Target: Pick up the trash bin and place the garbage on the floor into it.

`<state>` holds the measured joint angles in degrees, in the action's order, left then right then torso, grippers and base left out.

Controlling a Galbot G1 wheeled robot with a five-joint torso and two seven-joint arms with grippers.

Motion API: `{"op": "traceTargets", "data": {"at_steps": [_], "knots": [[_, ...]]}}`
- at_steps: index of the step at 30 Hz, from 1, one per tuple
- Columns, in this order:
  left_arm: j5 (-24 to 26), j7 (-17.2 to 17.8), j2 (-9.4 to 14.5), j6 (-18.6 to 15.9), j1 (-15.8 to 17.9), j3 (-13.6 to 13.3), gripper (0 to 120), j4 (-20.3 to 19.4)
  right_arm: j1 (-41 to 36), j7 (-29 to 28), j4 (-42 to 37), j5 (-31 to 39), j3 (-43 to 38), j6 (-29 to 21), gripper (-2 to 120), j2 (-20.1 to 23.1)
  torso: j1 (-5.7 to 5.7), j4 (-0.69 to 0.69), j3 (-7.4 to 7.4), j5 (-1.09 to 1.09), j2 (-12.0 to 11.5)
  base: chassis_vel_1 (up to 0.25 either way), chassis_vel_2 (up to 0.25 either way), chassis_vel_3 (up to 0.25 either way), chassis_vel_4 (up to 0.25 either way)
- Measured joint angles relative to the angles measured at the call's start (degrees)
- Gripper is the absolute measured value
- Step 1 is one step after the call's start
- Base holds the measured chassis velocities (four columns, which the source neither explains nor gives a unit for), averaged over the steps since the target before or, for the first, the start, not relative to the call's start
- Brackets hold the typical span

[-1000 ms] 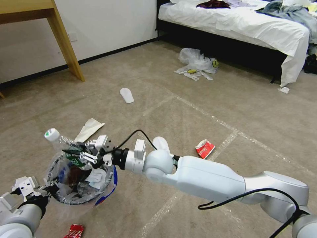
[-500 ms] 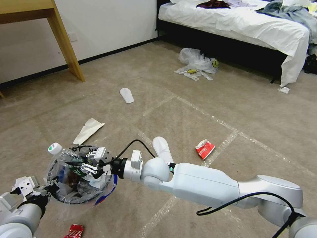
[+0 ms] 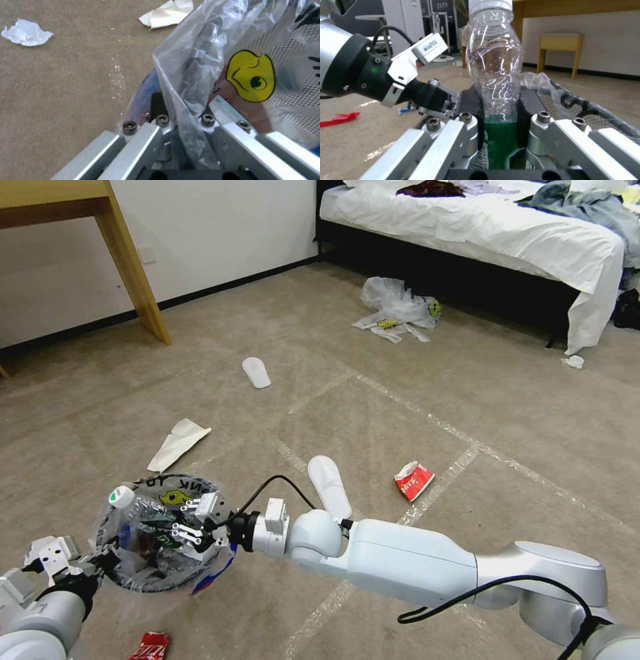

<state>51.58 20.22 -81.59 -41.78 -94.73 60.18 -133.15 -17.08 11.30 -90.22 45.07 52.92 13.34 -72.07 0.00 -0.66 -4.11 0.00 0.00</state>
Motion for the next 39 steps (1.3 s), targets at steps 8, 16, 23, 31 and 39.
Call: {"op": "traceTargets", "data": {"at_steps": [8,16,23,31,39], "knots": [[-0.01,-0.04,0.09,0.02,0.07,-0.01,1,0.26,-0.52,0.18,0.4,-0.45,0.44,0.14,17,0.07,0.0,0.0,0.0,0.0,0.0,0.0,0.0,0.0,0.0],[-0.05,-0.14,0.04,0.05,-0.01,0.0,1,0.27,-0.71,0.38,1.21,-0.92,0.82,0.46,17,-0.23,0.0,0.0,0.0,0.0,0.0,0.0,0.0,0.0,0.0],[-0.1,-0.2,-0.08,0.1,-0.13,-0.03,1,0.27,0.04,0.15,1.69,-0.68,0.83,0.47,17,-1.53,0.0,0.0,0.0,0.0,0.0,0.0,0.0,0.0,0.0],[-0.22,-0.24,-0.32,0.12,-0.28,-0.22,1,0.06,1.14,-0.1,3.9,-0.4,1.41,0.47,17,-3.49,0.0,0.0,0.0,0.0,0.0,0.0,0.0,0.0,0.0],[-0.22,-0.27,-0.43,0.13,-0.47,-0.18,1,-0.13,1.53,-0.28,5.36,-0.22,2.45,0.47,17,-4.09,0.0,0.0,0.0,0.0,0.0,0.0,0.0,0.0,0.0]]}}
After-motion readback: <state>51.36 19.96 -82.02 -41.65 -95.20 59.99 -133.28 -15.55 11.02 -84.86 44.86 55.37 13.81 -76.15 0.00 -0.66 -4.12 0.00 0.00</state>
